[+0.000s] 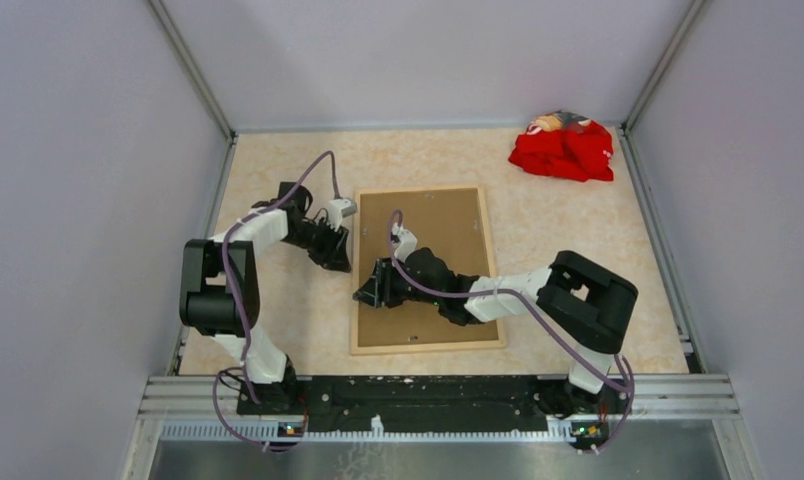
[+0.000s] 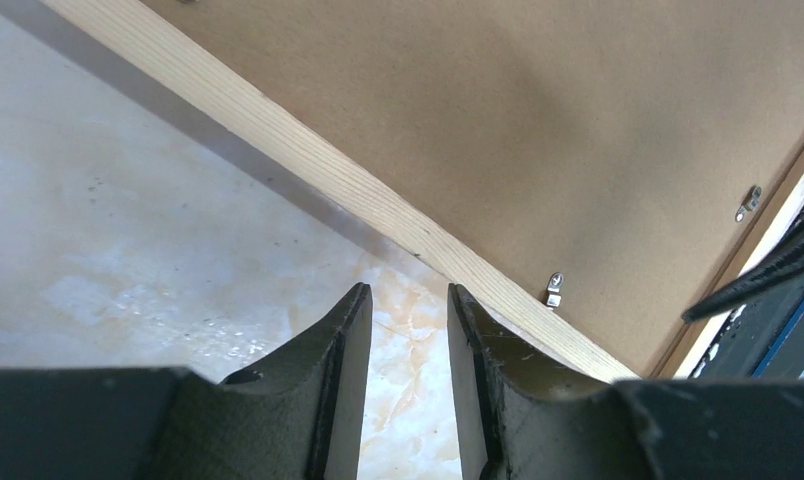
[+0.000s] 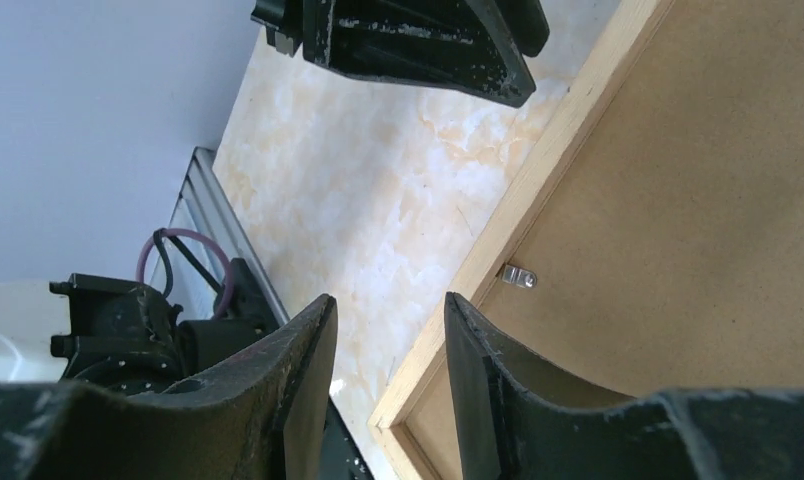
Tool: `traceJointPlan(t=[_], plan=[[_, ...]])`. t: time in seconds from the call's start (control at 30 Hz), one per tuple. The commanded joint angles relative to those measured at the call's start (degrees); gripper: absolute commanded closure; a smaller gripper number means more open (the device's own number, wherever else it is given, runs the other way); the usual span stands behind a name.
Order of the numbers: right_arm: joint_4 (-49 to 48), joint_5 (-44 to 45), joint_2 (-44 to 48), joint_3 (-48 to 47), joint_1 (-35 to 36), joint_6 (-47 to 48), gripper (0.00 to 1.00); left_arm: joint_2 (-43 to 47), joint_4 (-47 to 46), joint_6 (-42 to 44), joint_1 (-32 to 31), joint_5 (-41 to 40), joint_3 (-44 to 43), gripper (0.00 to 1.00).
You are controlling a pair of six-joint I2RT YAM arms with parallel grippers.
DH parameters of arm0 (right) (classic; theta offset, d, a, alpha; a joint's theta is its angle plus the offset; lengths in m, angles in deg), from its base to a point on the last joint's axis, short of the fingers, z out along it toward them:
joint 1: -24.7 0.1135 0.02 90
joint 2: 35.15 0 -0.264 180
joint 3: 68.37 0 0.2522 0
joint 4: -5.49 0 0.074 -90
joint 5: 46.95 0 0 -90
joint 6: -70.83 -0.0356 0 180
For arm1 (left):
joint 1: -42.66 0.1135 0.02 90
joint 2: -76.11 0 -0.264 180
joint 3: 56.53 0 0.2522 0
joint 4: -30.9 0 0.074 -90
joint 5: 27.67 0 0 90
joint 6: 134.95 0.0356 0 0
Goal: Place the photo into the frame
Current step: Install the photo frame at the center of the board.
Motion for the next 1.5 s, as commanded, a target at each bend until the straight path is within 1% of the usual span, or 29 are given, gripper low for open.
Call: traceJointPlan(t=[0.0, 0.17, 0.33, 0.37, 0.47, 0.63, 0.77, 0.87, 1.17, 1.47], plan=[[-3.91, 0.58, 0.98, 1.86, 0.26, 0.19, 0.56, -1.08, 0.5, -0.37, 0.56, 2.79, -2.14, 0.6], [-2.13, 2.61, 0.9, 0.14, -1.72, 1.43, 0.55, -2.51, -0.94, -2.87, 0.69, 2.83, -3.71, 0.61], [-0.7, -0.51, -0.56, -3.11, -8.88, 2.89, 0.53, -6.2, -3.48, -7.81, 1.71, 3.17, -7.71, 0.61], [-0.76, -1.25, -1.15, -3.87, -10.14, 3.02, 0.51, -7.06, -3.8, -8.48, 1.88, 3.66, -8.52, 0.61], [0.19, -3.53, -4.22, -7.62, -13.64, 3.54, 0.47, -9.76, -4.17, -9.67, 2.11, 5.29, -10.59, 0.6], [2.39, -7.85, -11.18, -15.48, -17.3, 3.58, 0.46, -12.22, -3.5, -9.99, 2.14, 8.42, -12.51, 0.6], [4.61, -10.11, -16.39, -21.76, -17.75, 3.78, 0.45, -13.42, -3.57, -9.81, 2.13, 8.65, -12.58, 0.62], [5.29, -11.26, -19.85, -24.64, -17.75, 3.34, 0.46, -14.3, -3.81, -9.95, 2.17, 8.4, -12.53, 0.65], [5.83, -12.41, -24.52, -28.54, -17.86, 2.68, 0.48, -14.63, -4.96, -9.83, 2.5, 7.41, -10.66, 0.72], [6.77, -13.55, -28.02, -32.68, -18.04, 1.53, 0.53, -14.0, -5.07, -9.23, 3.18, 7.41, -9.61, 0.72]])
